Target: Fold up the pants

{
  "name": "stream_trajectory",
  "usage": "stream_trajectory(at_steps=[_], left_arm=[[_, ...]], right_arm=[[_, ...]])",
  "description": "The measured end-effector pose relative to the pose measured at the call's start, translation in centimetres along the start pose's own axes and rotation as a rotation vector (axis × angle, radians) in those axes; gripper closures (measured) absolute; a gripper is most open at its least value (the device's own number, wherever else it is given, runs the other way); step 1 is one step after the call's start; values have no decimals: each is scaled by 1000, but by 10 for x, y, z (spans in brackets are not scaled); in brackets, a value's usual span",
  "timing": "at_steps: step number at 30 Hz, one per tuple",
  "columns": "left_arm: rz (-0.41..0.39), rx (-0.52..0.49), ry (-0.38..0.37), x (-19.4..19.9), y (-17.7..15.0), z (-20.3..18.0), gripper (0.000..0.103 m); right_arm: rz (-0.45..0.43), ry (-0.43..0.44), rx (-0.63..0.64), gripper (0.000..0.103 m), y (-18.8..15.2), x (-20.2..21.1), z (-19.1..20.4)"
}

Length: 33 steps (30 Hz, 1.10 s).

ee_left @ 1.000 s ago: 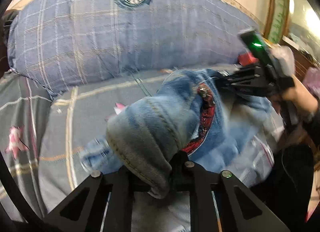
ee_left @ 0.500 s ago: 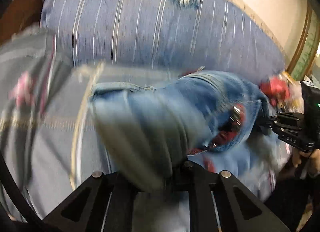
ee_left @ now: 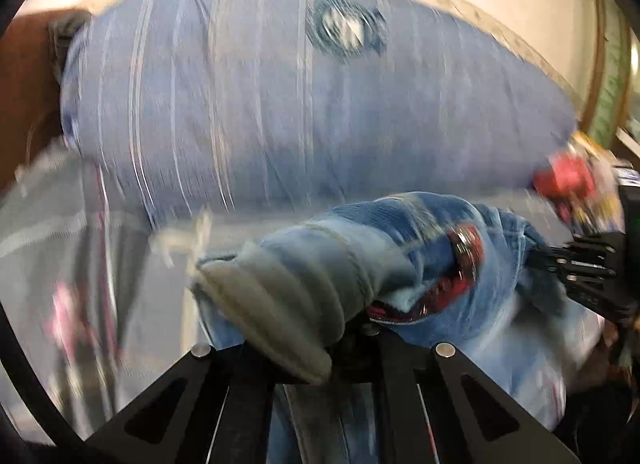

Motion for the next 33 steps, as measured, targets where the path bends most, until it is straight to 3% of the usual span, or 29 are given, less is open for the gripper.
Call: stream_trajectory(at_steps=[2, 4, 6, 9, 12, 16, 20, 22, 23, 25, 27, 31, 33], left_arm=[[-67, 36, -2, 5, 16, 5, 97], [-130, 62, -24, 14, 10, 10, 97], [-90, 64, -17, 6, -24, 19, 97], [99, 26, 14, -21, -94, 38, 96], [144, 33, -33, -8, -136, 55, 96], [203, 57, -98, 11, -147, 58, 93], [267, 87, -152, 24, -157, 65, 84], [276, 91, -158, 29, -156, 71, 65], [271, 97, -159, 42, -157, 74, 60], [248, 106, -168, 57, -153, 81, 55], [235, 110, -182, 66, -147, 84, 54], [249, 128, -234, 59, -133, 83, 50], [284, 114, -266, 45, -131, 78, 49]], right_arm=[[-89, -58, -51, 99, 33, 16, -24], [-213, -90, -115, 99, 54, 41, -37], [-265, -94, -113, 99, 55, 47, -32], [-182, -35, -2, 99, 26, 23, 5], [-14, 46, 61, 99, -25, -11, 42], [72, 116, 86, 98, -78, -20, 74], [133, 147, 90, 95, -93, -10, 77], [138, 171, 71, 92, -93, 1, 73], [137, 184, 61, 89, -93, 8, 71], [121, 197, 52, 72, -84, 24, 71], [94, 193, 41, 20, -72, 38, 70], [15, 251, 6, 18, -51, 57, 77], [-8, 273, 60, 18, -37, 57, 96]])
Point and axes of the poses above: each gripper's, at about its wrist camera, not at the fingertips, and x roughly against the way its jaws point, z to its left, y to its top, the point moved 2 cm from there along -x, roughly the way its jaws point, and after that the axes turned 9 degrees about x, right-handed, at the moved point
